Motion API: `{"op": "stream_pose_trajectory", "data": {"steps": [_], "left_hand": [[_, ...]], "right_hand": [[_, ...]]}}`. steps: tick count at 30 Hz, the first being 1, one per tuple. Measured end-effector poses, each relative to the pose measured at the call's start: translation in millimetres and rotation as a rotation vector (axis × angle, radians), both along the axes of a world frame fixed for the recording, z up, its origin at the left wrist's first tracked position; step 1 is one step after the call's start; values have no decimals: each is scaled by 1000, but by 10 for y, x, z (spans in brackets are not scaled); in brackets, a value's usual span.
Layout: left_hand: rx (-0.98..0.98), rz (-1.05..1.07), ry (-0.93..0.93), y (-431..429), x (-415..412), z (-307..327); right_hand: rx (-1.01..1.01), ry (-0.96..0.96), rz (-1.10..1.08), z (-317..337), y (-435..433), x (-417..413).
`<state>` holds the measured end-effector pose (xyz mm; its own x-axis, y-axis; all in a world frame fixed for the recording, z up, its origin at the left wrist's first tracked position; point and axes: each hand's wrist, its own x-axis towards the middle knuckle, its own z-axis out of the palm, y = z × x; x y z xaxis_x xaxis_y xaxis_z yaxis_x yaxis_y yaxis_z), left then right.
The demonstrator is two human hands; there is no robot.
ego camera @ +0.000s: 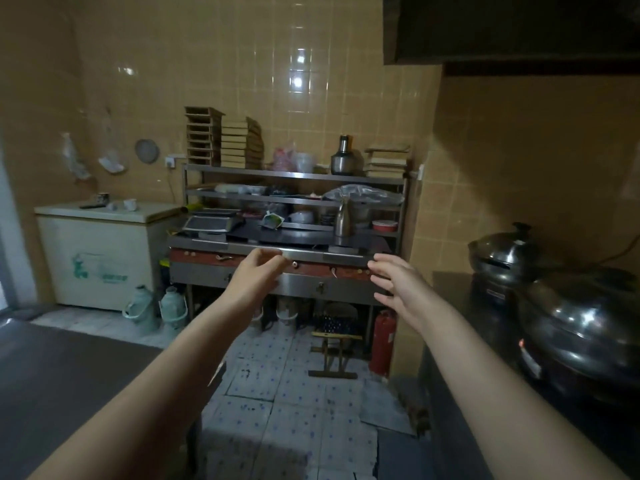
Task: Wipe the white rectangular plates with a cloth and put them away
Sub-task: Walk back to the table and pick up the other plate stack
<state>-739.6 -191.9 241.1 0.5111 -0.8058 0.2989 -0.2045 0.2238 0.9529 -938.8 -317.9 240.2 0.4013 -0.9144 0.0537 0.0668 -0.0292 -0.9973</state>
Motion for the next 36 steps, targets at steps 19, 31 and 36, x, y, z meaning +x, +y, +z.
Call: {"op": "stream_pose_trajectory", "data": {"steps": [19,31,36], "left_hand": [[0,347,-32,-2843,2005,175],[-25,522,60,-4157,3657,282],[-2,645,57,-4479,4312,206]], "right_hand": [[-6,2,327,110,-3341,2639],[-45,33,524,311,-4844,4790],[-29,36,641,218,-5204,5690]]}}
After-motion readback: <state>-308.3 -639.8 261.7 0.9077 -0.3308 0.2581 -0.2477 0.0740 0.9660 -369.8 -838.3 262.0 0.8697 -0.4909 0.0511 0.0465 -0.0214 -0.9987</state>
